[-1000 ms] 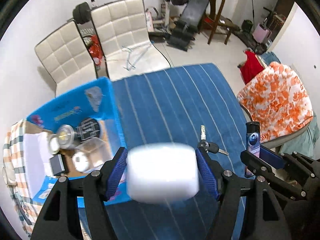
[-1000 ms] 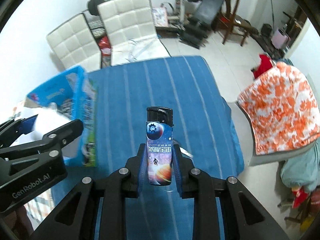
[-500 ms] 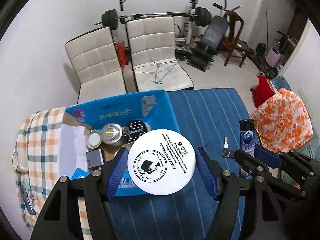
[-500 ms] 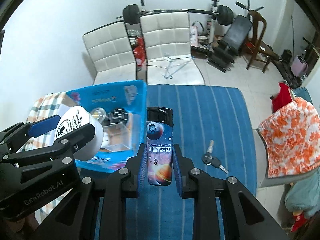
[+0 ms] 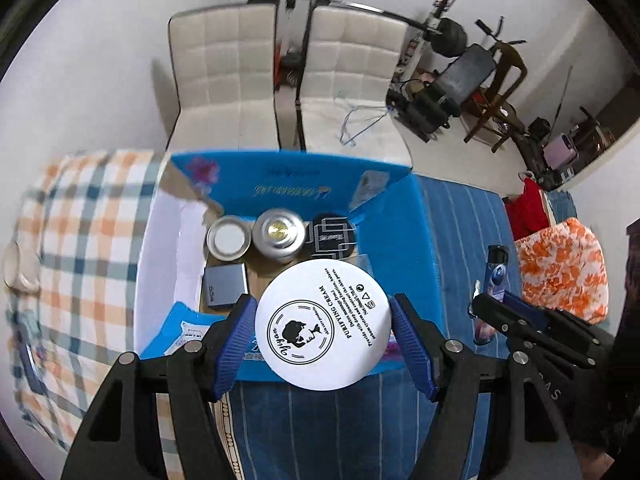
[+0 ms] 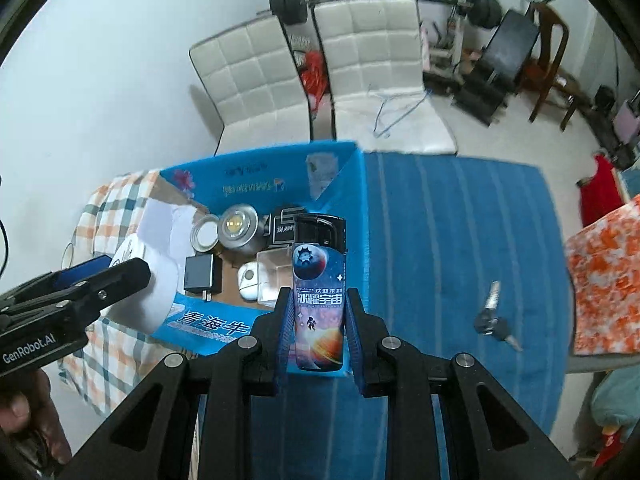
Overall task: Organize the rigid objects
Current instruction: 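Carry the cream jar and lighter into the blue box and lower them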
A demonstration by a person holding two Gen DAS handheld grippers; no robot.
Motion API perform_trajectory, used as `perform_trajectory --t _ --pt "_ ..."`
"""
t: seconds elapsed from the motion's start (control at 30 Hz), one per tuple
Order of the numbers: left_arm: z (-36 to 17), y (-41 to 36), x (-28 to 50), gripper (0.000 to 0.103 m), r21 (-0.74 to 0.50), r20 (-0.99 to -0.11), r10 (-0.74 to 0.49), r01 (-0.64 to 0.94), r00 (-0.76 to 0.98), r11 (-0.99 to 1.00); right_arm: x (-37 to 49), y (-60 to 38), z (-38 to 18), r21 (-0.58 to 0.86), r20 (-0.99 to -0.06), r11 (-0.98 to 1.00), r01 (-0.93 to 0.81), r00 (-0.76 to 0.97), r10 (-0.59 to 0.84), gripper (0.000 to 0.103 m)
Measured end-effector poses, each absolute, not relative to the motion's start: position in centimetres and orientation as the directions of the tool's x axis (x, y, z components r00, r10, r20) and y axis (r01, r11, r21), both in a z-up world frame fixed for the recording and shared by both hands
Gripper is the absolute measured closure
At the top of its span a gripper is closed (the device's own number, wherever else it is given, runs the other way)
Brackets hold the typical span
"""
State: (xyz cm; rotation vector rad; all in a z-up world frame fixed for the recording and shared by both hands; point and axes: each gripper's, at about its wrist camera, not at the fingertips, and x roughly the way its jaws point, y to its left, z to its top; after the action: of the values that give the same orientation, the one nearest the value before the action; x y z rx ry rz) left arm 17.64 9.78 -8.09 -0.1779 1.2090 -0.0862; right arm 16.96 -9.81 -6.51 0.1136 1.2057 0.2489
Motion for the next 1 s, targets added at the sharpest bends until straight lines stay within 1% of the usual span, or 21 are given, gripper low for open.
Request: perform_trajectory --t 0.2,0.33,0.43,0.6,0.73,0.93,1.0 --pt "-13.9 11.7 19.5 0.037 -0.203 -0.956 -0.183 -0.067 0.231 0.977 19.4 -7.4 -12.5 0.230 -0.941 0.966 -0.119 0.225 0.252 0.076" --pt "-18.3 12.0 20.6 0.037 -0.194 -0.973 -0.181 -0.079 0.143 0.978 20.3 -6.3 -15.9 0.235 -0.953 0.966 -0.106 0.173 0.250 0.076" --pt "-20.5 11.8 20.9 0.037 -0.173 -0.981 -0.165 -0.077 0.101 0.982 20.5 -6.1 -18.0 0.236 -0.960 0.968 -0.084 0.133 0.245 0.076" --pt "-21.8 11.5 21.4 0.037 -0.160 -0.984 -0.154 -0.071 0.087 0.985 20.6 -5.8 -20.3 0.190 -0.975 0.980 -0.064 0.107 0.196 0.076" --pt "-22.1 11.4 21.7 0.036 -0.147 -0.987 -0.141 -0.067 0.078 0.987 20.5 -5.4 -21.2 0.102 -0.985 0.993 -0.060 0.131 0.109 0.076" --pt "-22.5 11.9 21.9 0.036 -0.124 -0.991 -0.120 -0.071 0.052 0.990 20.6 -5.1 -21.6 0.080 -0.987 0.996 -0.046 0.133 0.086 0.075" --pt "-22.4 12.2 21.8 0.036 -0.121 -0.992 -0.117 -0.074 0.051 0.990 20.6 -5.2 -21.5 0.081 -0.988 0.996 -0.038 0.129 0.085 0.074"
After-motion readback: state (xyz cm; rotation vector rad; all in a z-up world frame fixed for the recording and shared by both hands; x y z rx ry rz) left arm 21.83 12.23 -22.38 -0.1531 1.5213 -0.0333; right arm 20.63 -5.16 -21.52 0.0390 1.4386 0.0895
